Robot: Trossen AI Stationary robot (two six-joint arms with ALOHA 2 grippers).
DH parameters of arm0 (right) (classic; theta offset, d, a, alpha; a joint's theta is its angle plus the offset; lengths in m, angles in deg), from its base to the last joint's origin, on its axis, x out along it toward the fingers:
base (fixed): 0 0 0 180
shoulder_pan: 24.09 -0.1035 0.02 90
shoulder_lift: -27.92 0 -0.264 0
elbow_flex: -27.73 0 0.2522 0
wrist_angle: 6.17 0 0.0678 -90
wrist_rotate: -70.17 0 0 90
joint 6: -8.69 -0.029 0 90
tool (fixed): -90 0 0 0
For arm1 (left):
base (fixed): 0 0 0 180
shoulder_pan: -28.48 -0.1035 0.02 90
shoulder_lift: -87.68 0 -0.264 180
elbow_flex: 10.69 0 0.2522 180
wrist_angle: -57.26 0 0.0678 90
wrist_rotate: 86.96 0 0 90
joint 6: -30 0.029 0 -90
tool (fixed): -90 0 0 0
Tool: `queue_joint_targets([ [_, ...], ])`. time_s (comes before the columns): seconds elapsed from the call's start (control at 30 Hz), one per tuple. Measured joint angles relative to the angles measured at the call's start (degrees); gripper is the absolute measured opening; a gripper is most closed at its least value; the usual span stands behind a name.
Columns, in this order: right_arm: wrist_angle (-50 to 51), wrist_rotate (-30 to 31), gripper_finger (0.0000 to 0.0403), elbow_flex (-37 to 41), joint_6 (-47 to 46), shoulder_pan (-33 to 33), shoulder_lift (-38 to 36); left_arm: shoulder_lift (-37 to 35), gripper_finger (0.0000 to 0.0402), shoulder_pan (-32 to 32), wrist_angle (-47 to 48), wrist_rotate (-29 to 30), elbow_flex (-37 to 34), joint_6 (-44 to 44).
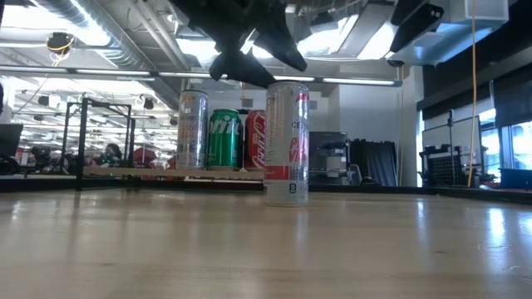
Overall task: Place canned beverage on shelf
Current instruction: Put the top white-pink soda can on the shelf
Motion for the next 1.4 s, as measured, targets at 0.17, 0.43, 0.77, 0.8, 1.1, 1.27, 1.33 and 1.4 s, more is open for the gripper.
queue_joint_targets([
  [0.17,-0.47,0.54,0.0310,0.00,0.10,0.02,0.02,2.25,0.0306,0.01,-0.09,-1.27,-0.07,0.09],
  [0.43,-0.46,0.55,0.0310,-0.02,0.12,0.02,0.00,3.88,0.0306,-0.08,-0.51,-1.99,-0.07,0.04],
  [0.77,-2.21,0.53,0.0310,-0.02,0.14,0.02,0.00,4.72,0.0258,0.03,-1.32,-2.76,0.00,0.07],
  [0.8,-2.45,0.50,0.0310,-0.02,0.17,0.02,0.00,4.72,0.0244,0.03,-1.35,-3.34,0.00,0.06],
  [1.1,-3.21,-0.08,0.0310,-0.02,0.80,0.02,0.02,-1.32,0.0214,1.45,5.19,-7.27,2.07,-0.07],
  [1.27,-4.04,-1.45,0.0310,-0.02,1.81,0.02,0.02,-9.80,0.0214,1.66,18.31,-8.42,2.69,-2.58],
  [1.33,-4.83,-1.52,0.0310,-0.04,2.01,0.02,0.02,-13.93,0.0214,1.73,23.35,-8.98,2.51,-2.95],
  [1.4,-5.11,-1.53,0.0310,-0.04,2.55,0.02,0.02,-18.53,0.0214,1.56,27.59,-9.55,2.65,-3.29],
])
